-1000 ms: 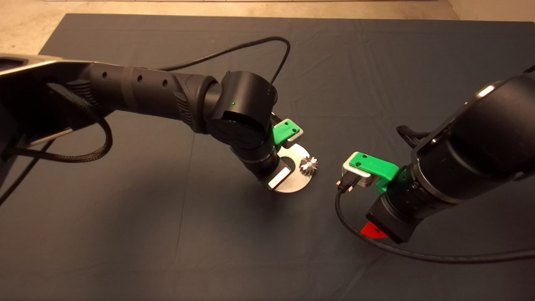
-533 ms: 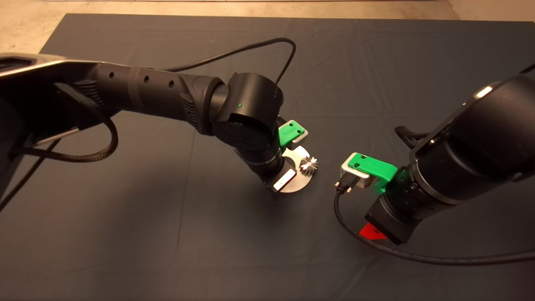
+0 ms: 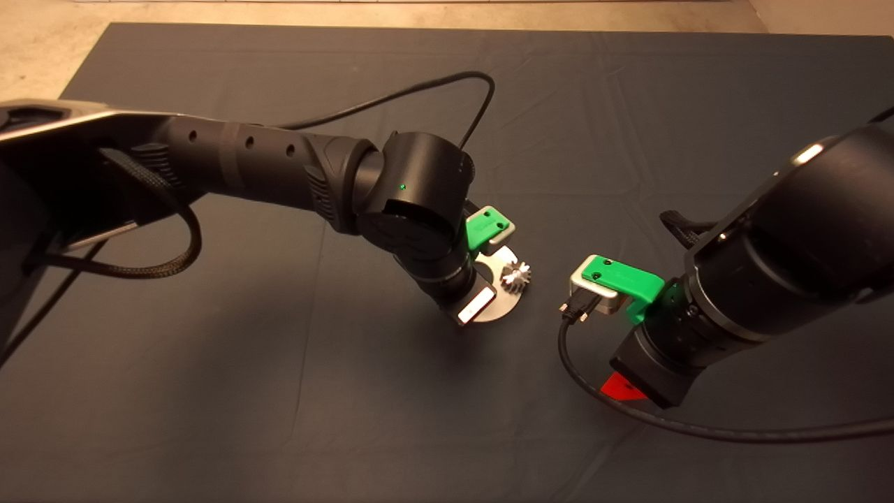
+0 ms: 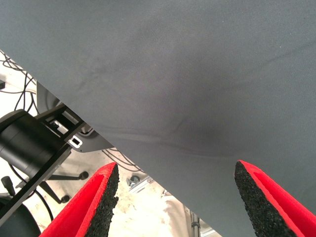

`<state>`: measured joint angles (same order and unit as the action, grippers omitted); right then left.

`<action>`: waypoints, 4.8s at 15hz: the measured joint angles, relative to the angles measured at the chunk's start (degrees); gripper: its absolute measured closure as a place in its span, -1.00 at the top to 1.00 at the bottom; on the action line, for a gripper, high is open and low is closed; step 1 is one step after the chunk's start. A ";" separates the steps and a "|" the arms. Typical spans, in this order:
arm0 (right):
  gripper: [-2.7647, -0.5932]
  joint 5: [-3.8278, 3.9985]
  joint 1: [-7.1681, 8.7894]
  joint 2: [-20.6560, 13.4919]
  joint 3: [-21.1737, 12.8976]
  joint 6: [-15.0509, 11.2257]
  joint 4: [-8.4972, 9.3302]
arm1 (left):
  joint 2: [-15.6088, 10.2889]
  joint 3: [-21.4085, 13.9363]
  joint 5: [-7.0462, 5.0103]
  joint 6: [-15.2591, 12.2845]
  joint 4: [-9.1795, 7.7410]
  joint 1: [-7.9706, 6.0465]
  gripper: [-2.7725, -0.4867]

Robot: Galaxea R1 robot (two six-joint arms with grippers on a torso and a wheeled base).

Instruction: Install three planetary gears onto the carrier pins

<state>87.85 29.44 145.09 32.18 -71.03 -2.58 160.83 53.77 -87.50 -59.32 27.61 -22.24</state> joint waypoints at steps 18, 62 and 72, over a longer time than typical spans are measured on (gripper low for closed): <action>0.05 0.00 0.00 0.33 0.00 0.00 0.00 | 0.13 2.38 0.02 1.11 3.69 1.79 -0.75; 0.05 0.02 0.00 0.63 0.04 0.00 0.05 | 1.07 3.33 2.45 -1.29 5.63 5.90 -0.75; 0.05 0.02 0.00 0.63 0.04 0.00 0.05 | 0.89 3.23 2.50 -1.27 5.60 5.88 -0.60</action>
<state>87.87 29.44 145.73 32.22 -71.03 -2.54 161.72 57.00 -85.00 -60.59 33.21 -16.36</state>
